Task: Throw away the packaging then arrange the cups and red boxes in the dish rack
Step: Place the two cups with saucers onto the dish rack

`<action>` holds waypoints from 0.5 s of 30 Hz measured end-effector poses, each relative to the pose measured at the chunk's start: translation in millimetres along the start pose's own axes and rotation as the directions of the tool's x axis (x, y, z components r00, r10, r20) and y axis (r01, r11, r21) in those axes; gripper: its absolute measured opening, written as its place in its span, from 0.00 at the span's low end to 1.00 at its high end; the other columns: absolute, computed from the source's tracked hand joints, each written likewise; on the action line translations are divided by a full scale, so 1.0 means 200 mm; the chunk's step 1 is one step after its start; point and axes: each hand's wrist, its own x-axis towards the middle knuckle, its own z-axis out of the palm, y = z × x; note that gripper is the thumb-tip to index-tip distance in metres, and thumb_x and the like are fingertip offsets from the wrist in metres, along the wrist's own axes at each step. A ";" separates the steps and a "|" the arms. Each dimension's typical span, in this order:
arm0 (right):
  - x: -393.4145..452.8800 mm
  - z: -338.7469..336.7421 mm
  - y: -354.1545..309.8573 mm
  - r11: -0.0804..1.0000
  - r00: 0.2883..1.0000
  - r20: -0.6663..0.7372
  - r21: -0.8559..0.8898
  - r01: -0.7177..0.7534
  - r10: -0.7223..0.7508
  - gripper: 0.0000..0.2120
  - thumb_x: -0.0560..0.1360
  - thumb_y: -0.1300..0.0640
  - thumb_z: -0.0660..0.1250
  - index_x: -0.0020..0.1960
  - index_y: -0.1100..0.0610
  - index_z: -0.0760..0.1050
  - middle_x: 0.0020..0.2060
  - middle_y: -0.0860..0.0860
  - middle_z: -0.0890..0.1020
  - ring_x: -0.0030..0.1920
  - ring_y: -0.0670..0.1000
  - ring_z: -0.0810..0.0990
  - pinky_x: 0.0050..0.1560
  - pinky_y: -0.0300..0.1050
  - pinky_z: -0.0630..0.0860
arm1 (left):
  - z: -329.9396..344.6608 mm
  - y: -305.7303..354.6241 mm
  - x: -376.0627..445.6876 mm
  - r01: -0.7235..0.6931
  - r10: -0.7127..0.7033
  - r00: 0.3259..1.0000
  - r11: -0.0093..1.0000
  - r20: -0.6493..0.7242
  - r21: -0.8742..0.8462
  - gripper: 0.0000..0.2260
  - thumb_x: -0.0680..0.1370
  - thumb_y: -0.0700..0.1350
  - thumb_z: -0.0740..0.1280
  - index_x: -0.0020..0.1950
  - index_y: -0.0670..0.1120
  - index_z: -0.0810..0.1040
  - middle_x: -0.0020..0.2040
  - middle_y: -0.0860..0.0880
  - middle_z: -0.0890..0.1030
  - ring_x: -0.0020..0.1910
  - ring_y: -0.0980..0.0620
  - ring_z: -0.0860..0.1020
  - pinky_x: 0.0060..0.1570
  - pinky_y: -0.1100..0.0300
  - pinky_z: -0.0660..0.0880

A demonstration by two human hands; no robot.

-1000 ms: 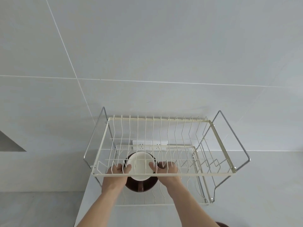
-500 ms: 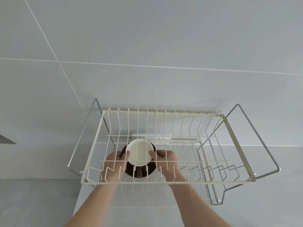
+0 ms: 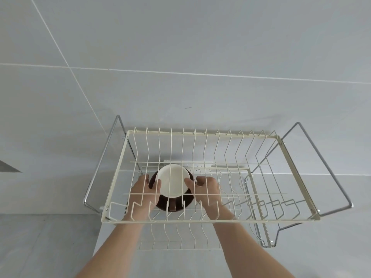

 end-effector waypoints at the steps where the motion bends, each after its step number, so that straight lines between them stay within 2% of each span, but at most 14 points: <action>1: -0.01 -0.01 -0.01 0.998 0.999 -0.029 -0.062 0.021 -0.023 0.16 0.70 0.44 0.73 0.35 0.55 0.75 0.32 0.53 0.76 0.39 0.59 0.75 0.40 0.47 0.69 | 0.00 0.01 0.02 -0.001 0.001 1.000 0.997 0.000 0.081 0.20 0.81 0.46 0.63 0.69 0.36 0.70 0.63 0.34 0.77 0.64 0.34 0.74 0.54 0.55 0.73; 2: -0.03 -0.01 -0.03 0.989 0.997 -0.052 -0.139 0.042 -0.050 0.16 0.72 0.43 0.72 0.46 0.57 0.80 0.41 0.55 0.82 0.48 0.60 0.79 0.46 0.47 0.71 | -0.02 0.02 0.02 -0.012 0.012 1.000 0.984 -0.003 0.176 0.21 0.79 0.46 0.66 0.70 0.39 0.70 0.64 0.38 0.77 0.64 0.36 0.74 0.59 0.49 0.72; 3: -0.04 -0.02 -0.03 0.972 0.993 -0.082 -0.227 0.066 -0.087 0.23 0.72 0.42 0.72 0.57 0.58 0.79 0.52 0.55 0.83 0.57 0.60 0.79 0.53 0.49 0.72 | -0.03 0.03 0.03 -0.031 0.032 0.999 0.984 -0.003 0.178 0.23 0.78 0.45 0.67 0.72 0.41 0.68 0.67 0.39 0.76 0.66 0.38 0.73 0.63 0.46 0.70; 5: -0.04 -0.02 -0.01 0.911 0.964 -0.135 -0.379 0.164 -0.230 0.32 0.73 0.39 0.70 0.68 0.59 0.72 0.63 0.55 0.79 0.65 0.59 0.75 0.61 0.52 0.72 | -0.06 0.04 0.01 -0.120 0.122 0.993 0.968 0.006 0.220 0.27 0.78 0.44 0.67 0.75 0.41 0.65 0.69 0.40 0.73 0.68 0.38 0.71 0.65 0.45 0.69; 7: -0.03 -0.02 0.01 0.828 0.911 -0.135 -0.484 0.284 -0.390 0.36 0.74 0.37 0.67 0.71 0.60 0.69 0.67 0.57 0.76 0.68 0.59 0.73 0.66 0.55 0.72 | -0.08 0.04 0.01 -0.274 0.285 0.958 0.906 0.014 0.322 0.27 0.77 0.43 0.67 0.74 0.40 0.66 0.67 0.39 0.75 0.65 0.37 0.73 0.62 0.44 0.73; 9: 0.00 -0.02 0.03 0.728 0.861 -0.099 -0.588 0.354 -0.499 0.38 0.74 0.35 0.63 0.72 0.63 0.67 0.70 0.59 0.73 0.71 0.60 0.70 0.70 0.57 0.70 | -0.08 0.01 0.03 -0.420 0.440 0.896 0.797 0.058 0.435 0.27 0.74 0.43 0.68 0.72 0.39 0.69 0.65 0.39 0.77 0.64 0.36 0.75 0.61 0.44 0.75; 12: 0.01 -0.04 0.03 0.630 0.836 -0.033 -0.673 0.386 -0.548 0.41 0.76 0.34 0.58 0.76 0.64 0.60 0.77 0.61 0.63 0.77 0.61 0.59 0.76 0.58 0.60 | -0.10 -0.01 0.06 -0.506 0.552 0.828 0.666 0.094 0.549 0.30 0.73 0.46 0.68 0.73 0.38 0.68 0.70 0.39 0.74 0.70 0.37 0.71 0.69 0.44 0.68; 15: 0.01 -0.05 0.03 0.595 0.824 -0.004 -0.694 0.405 -0.566 0.42 0.77 0.33 0.54 0.78 0.64 0.58 0.78 0.61 0.60 0.79 0.60 0.55 0.77 0.58 0.57 | -0.11 -0.02 0.07 -0.514 0.588 0.802 0.588 0.108 0.625 0.30 0.76 0.52 0.58 0.75 0.37 0.67 0.73 0.38 0.71 0.73 0.38 0.68 0.72 0.44 0.62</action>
